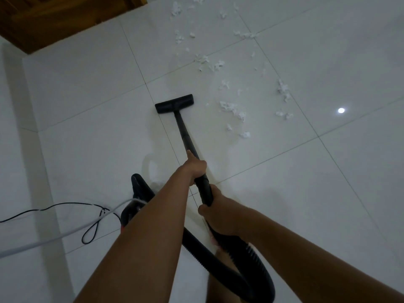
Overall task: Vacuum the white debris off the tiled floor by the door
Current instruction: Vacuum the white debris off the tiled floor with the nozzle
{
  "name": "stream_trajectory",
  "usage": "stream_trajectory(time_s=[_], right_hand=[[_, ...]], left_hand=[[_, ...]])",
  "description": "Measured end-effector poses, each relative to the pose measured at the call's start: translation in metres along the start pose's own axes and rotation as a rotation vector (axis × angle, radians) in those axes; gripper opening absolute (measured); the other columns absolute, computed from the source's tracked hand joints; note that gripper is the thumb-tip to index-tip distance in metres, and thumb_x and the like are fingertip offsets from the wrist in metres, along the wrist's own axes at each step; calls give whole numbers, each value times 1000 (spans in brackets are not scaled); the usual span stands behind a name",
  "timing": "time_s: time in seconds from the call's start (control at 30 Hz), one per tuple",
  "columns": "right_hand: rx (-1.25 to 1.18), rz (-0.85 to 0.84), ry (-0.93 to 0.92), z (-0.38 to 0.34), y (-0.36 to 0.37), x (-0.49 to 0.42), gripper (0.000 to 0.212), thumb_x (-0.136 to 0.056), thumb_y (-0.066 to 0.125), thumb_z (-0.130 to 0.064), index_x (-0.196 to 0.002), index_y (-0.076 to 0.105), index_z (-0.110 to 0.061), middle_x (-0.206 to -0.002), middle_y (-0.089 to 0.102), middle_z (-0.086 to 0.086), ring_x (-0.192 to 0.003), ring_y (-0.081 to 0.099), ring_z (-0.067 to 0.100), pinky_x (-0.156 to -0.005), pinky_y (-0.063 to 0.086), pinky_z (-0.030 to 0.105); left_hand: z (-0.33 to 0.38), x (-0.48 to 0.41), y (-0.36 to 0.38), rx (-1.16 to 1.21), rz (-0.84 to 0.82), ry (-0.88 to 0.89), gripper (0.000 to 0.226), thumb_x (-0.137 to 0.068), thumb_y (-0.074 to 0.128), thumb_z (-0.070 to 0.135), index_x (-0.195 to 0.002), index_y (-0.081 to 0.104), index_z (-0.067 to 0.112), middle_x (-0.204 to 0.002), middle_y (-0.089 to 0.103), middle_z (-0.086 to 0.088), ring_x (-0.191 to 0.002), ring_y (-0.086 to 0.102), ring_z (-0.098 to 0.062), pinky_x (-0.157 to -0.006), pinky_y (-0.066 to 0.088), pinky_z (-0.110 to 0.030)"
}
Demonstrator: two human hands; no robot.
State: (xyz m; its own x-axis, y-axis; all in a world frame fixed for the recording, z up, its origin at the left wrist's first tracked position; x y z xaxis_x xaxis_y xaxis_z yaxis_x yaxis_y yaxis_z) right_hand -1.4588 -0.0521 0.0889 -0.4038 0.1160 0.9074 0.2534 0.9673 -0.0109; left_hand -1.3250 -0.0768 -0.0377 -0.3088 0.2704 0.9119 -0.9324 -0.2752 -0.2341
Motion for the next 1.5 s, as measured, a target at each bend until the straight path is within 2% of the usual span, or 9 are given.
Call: stream_trajectory(time_s=[0.2,0.37,0.47,0.53,0.67,0.8,0.97,1.37,1.5], right_hand=[[-84,27,11,29,28,36,61,-106,46,-25,-158,15,-26,-82,59,9,-49,57,12,-41,46,20],[-127,37,31,59,72,49,60,-106,45,-25,-158,14,-30,-81,58,9,-49,56,12,-40,46,18],[-235,31,45,73,101,46,60,-105,45,-23,-156,15,-33,-78,58,13,-44,55,15,-45,51,29],[-192,69,25,77,117,39,61,-105,45,-23,-156,14,-31,-80,60,11,-46,56,14,-46,50,26],[-155,108,-15,76,157,20,64,-105,46,-24,-158,9,-26,-92,62,14,-58,58,18,-60,54,31],[-350,93,10,80,198,20,62,-107,43,-23,-156,8,-37,-89,60,20,-48,57,19,-43,53,28],[-415,114,24,91,229,36,59,-104,45,-23,-152,16,-44,-92,61,22,-43,58,18,-40,52,27],[-598,138,40,138,290,87,42,-106,41,-25,-145,26,-28,-81,57,16,-47,57,18,-43,52,28],[-640,177,63,165,325,99,45,-106,39,-27,-147,25,-35,-89,58,21,-53,59,22,-49,55,32]], left_hand=[[-33,35,23,-36,-30,-3,84,-102,41,11,-158,-18,33,-142,49,-19,-96,57,-24,-88,56,-39],[-75,55,32,-104,-62,5,86,-101,40,11,-157,-21,34,-143,49,-19,-97,58,-25,-78,55,-38],[-99,60,30,-148,-59,9,87,-100,40,10,-156,-22,35,-144,48,-17,-111,61,-28,-91,57,-41],[-112,59,25,-173,-59,21,88,-99,40,9,-156,-22,35,-144,48,-17,-115,61,-30,-92,56,-41],[-137,52,8,-236,-80,71,85,-101,39,10,-157,-22,31,-146,45,-15,-96,59,-24,-71,52,-34],[-161,55,-8,-267,-84,103,84,-103,39,11,-157,-23,29,-144,47,-20,-83,57,-20,-63,49,-31],[-186,80,-8,-349,-104,107,81,-104,38,13,-157,-22,28,-144,48,-17,-77,55,-18,-53,44,-28],[-251,129,26,-442,-174,114,84,-99,38,8,-159,-18,27,-119,59,-15,-77,58,-18,-63,54,-33],[-287,141,43,-461,-206,105,89,-97,39,4,-158,-20,31,-115,60,-16,-82,59,-22,-86,59,-40]])
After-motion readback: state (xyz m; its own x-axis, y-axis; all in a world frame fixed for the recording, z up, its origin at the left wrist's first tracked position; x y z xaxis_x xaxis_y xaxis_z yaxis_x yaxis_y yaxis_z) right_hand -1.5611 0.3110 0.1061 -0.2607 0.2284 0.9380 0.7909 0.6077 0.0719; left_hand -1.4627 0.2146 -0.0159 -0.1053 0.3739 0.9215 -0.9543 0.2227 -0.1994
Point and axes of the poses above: each hand's wrist, its own x-axis away from the middle knuckle, its own y-axis out of the palm, z = x × y, the point moved 9 cm from there along -x, towards the middle knuckle
